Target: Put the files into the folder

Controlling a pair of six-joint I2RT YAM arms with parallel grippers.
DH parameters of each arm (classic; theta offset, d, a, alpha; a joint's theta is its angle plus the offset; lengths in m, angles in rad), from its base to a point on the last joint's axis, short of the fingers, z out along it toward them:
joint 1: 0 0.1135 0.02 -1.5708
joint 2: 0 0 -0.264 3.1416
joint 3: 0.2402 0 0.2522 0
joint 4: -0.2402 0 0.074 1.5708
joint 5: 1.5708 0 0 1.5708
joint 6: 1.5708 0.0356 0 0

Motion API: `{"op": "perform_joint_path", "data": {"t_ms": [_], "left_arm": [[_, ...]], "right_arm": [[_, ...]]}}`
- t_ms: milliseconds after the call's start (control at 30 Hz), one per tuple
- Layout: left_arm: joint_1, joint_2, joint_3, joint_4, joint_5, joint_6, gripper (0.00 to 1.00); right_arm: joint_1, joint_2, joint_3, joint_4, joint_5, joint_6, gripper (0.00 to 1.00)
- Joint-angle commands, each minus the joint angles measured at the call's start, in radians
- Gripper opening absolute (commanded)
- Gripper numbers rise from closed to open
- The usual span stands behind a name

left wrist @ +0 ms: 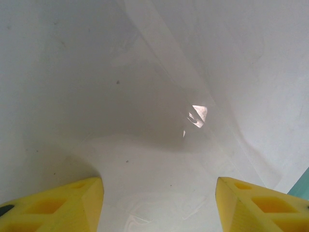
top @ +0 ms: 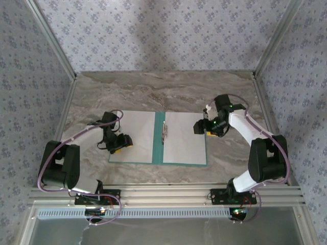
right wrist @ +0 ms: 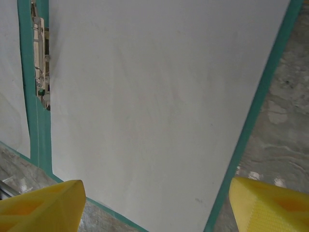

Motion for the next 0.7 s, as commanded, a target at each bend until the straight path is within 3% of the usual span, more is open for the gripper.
{"op": "perform_joint_path", "data": {"t_ms": [0,433,667], "left_arm": [[0.006,-0.012,0.009,-0.022,0.017,0.007,0.64],[-0.005,-0.040,0.025,-0.028,0.023,-0.005,0.65],[-0.042,-0.105,0.086,-0.058,-0.002,-0.014,0.77]], "right_arm": [[-0.008,-0.040,0.031,-0.066,0.038,0.009,0.80],[-0.012,-0.134,0.001,-0.005,-0.087,0.054,0.79],[-0.014,-0.198,-0.019,0.038,-0.145,0.080,0.78]]}}
